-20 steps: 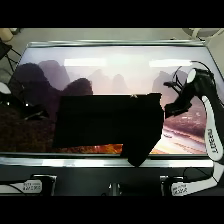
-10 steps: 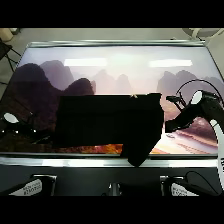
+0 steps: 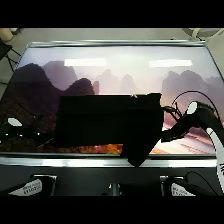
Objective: Fold the shirts.
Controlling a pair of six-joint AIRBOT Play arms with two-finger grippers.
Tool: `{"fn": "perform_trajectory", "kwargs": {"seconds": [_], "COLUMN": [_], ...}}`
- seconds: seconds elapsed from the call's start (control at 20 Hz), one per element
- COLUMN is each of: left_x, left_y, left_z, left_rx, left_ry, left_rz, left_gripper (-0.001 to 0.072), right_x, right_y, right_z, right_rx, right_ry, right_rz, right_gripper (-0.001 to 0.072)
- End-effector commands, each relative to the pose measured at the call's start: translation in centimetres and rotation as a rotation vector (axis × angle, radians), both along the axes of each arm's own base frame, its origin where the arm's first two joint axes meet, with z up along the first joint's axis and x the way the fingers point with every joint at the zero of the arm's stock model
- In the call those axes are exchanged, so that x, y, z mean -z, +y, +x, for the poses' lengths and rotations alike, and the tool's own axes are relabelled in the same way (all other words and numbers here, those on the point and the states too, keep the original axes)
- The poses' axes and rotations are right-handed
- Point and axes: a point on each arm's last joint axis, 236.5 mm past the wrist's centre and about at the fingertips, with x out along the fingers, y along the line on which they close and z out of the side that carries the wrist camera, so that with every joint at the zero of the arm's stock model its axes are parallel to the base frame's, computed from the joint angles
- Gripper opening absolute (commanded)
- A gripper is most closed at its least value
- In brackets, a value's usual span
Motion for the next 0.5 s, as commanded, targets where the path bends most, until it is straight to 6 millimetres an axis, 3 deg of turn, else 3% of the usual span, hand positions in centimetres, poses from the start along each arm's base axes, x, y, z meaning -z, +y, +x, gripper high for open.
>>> {"fn": "perform_trajectory", "kwargs": {"seconds": [0.0, 0.25, 0.45], "left_x": [0.1, 0.0, 0.0], "left_y": [-0.2, -0.2, -0.3], "left_z": [0.0, -0.2, -0.2], "left_rx": [0.003, 0.006, 0.016], "left_ry": [0.002, 0.004, 0.003], "left_rz": [-0.009, -0.012, -0.016], "left_gripper": [0.0022, 0.0022, 0.0022], "right_x": [1.3, 2.4, 3.3], "right_y": [2.9, 5.5, 5.6], "right_z": [-1.9, -1.8, -1.4], "right_rx": [0.042, 0.120, 0.181], "right_ry": [-0.009, -0.085, -0.100], "right_rz": [0.106, 0.198, 0.192], "right_gripper": [0.0511, 0.0510, 0.0472]}}
